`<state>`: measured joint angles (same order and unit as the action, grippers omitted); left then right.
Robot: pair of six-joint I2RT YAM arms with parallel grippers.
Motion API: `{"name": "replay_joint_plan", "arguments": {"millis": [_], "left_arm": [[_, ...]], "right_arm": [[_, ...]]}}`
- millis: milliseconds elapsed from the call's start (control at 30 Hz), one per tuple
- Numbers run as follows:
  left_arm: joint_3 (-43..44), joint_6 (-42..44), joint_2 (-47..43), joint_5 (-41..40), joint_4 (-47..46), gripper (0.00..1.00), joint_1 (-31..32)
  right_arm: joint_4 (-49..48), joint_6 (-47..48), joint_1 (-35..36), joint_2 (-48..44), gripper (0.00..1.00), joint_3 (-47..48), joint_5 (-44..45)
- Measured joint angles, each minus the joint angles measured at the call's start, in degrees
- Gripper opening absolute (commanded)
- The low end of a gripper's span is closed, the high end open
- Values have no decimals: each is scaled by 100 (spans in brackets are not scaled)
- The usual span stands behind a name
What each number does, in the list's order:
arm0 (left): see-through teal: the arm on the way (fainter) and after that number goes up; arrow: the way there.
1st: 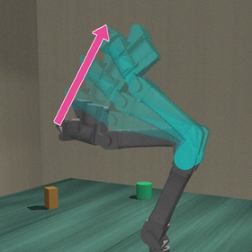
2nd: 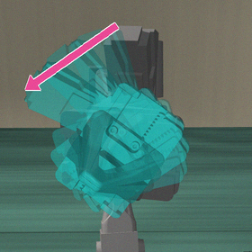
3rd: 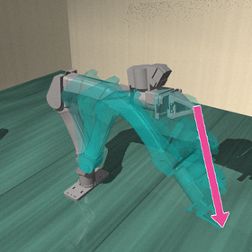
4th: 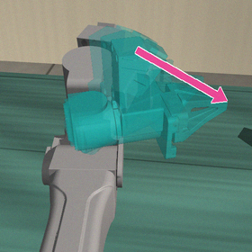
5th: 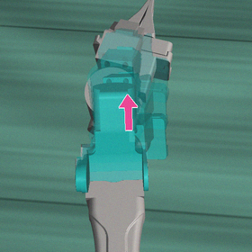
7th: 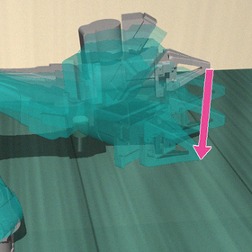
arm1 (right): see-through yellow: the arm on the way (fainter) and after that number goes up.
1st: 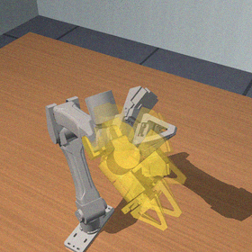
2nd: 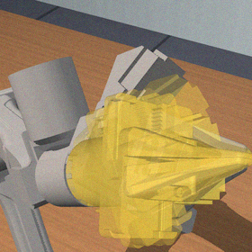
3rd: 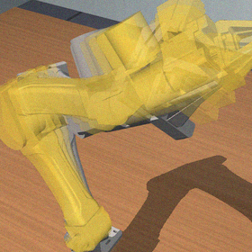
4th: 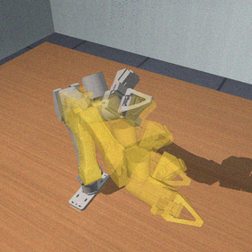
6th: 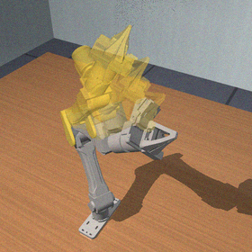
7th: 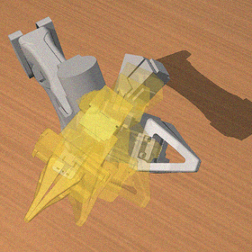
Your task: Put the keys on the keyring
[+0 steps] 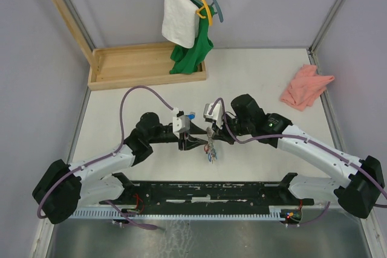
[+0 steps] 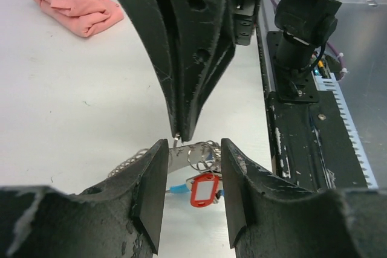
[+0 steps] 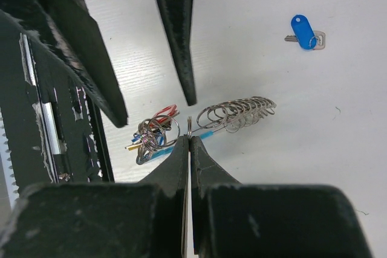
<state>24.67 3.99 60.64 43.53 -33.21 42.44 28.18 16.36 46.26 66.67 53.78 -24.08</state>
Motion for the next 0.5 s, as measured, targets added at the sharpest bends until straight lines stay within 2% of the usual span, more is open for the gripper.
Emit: {"name": "replay_joint_plan", "arguments": {"millis": [233, 500], "left_arm": [[435, 352, 590, -74, 313, 48, 0], [662, 560, 822, -105, 623, 45, -28]], "right_arm": [[15, 37, 0, -33, 1, 0, -122], [15, 48, 0, -35, 1, 0, -190]]}}
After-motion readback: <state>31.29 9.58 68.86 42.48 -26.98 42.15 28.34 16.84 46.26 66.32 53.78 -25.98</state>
